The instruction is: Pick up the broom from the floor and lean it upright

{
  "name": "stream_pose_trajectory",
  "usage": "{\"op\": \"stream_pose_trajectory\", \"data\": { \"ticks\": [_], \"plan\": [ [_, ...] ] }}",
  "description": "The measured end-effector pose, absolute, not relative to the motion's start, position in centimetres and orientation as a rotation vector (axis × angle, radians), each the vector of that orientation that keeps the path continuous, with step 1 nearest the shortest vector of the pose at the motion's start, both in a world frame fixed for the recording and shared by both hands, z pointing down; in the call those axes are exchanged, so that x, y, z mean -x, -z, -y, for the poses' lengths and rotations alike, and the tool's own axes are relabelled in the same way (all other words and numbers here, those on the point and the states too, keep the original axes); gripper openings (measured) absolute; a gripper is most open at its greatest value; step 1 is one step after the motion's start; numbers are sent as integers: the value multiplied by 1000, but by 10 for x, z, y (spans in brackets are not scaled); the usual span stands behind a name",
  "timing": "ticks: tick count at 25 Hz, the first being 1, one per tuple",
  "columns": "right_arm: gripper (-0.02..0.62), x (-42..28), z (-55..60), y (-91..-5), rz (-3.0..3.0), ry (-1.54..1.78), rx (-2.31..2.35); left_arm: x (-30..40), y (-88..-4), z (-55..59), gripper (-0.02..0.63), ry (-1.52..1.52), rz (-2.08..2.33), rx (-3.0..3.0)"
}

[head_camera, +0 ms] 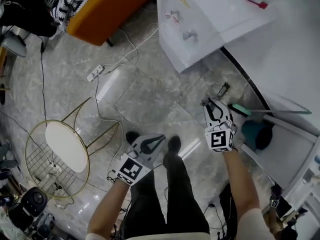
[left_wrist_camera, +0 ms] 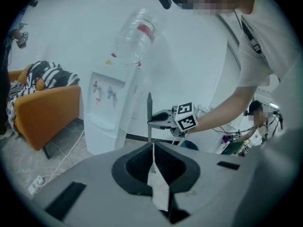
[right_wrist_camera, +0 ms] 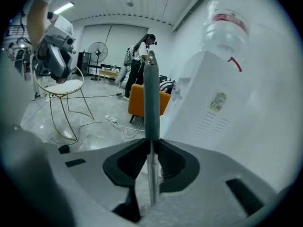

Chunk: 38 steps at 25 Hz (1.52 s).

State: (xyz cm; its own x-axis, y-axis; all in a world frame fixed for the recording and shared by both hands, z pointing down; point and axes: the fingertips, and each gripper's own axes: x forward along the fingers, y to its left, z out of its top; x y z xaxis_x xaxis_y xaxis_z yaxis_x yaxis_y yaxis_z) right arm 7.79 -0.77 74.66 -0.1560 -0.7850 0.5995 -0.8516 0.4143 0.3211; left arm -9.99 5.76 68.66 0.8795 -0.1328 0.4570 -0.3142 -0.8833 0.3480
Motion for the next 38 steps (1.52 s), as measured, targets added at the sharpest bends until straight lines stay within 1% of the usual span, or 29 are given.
{"op": "stream_pose_trajectory", "data": {
  "ticks": [9,14,20,24,31,38],
  "plan": [
    [78,-153,10,-685,1848,-298,-1744,46,-640,-59,11,-609,152,-2661],
    [78,-217,-41,-655,1818,-406,-1938,-15,-611,-96,11,-666,98,-2720],
    [78,-244,-59,-624,1791,-472,-2029,-65,-571,-88,11,-665,64,-2762],
    [78,-256,-65,-607,1741,-529,-2101,-87,-555,-82,11,-619,6,-2784],
    [78,-304,-69,-607,1572,-659,-2243,-131,-555,-62,11,-606,-144,-2774],
    [78,-346,-73,-623,1379,-738,-2376,-175,-573,-56,11,-680,-330,-2754]
  ]
}}
